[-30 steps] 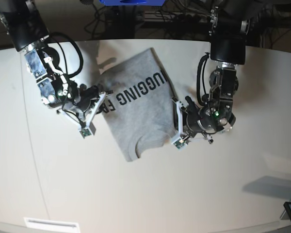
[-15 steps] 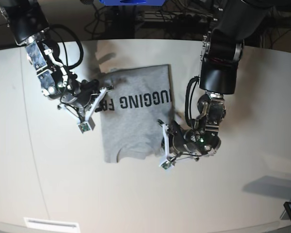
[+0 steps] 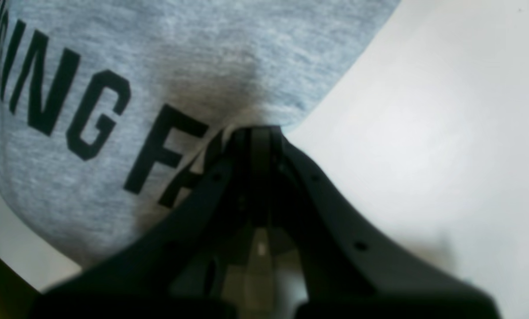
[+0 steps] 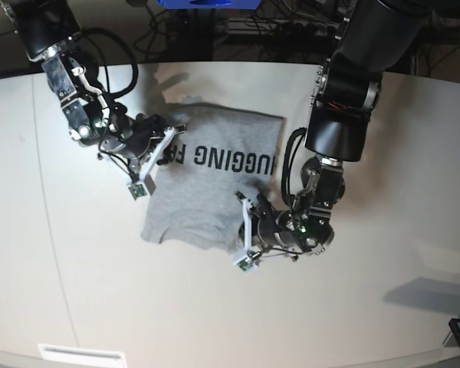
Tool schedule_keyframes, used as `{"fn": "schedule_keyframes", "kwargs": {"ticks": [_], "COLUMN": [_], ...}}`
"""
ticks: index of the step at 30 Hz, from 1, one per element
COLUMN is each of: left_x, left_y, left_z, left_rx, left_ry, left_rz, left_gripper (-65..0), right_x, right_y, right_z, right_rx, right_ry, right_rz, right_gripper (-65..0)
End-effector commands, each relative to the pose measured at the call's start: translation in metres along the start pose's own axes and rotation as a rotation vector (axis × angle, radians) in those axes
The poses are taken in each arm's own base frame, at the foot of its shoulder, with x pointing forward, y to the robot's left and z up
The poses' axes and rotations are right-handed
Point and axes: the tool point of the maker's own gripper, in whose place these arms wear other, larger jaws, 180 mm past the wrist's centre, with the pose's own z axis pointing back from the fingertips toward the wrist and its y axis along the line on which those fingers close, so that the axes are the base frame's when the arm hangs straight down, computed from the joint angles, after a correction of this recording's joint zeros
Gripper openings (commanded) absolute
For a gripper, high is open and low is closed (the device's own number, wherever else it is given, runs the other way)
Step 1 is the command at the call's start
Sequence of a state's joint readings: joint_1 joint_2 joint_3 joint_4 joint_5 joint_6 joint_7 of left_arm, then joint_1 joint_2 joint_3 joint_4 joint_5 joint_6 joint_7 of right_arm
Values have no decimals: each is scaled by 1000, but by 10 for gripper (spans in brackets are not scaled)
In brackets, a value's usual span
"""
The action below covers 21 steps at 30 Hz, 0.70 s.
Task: Fold the T-shirt properly
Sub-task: 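Grasp opposite shirt edges with both grippers and rotate the folded shirt, then open both grippers and lift them off the shirt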
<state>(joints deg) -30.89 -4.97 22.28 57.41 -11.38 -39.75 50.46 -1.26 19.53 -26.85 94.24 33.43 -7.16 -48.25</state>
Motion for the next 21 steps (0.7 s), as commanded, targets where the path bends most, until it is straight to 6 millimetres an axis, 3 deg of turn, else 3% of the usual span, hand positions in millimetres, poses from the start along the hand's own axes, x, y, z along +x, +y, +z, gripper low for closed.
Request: {"fn": "schedule_keyframes", "kwargs": {"ticks": [1,6,12,16,21], "left_x": [8,-6,-49,-85,-130], "left_y": [17,41,94,95,66], "left_z": [14,50,118,143,159], "left_rx": [41,149,342,398,389], "left_ry": [-26,-13,7,99,183], "left_rz": [-19,-84,-25,-59,-124], "left_gripper": [-645,-647,-647,-647,-647], "right_x": [-37,-20,-1,7,17], "right_y": [-14,-26,-53,-82,-84], "right_z": [-1,1,10,18,23], "right_rx": [-56,-81,-140,-262,-287], "right_ry": [150,122,70,33,3], "right_rz": [-15,3,-56,-104,-69], "right_gripper": [-649,-649,-649,-649,-649]}}
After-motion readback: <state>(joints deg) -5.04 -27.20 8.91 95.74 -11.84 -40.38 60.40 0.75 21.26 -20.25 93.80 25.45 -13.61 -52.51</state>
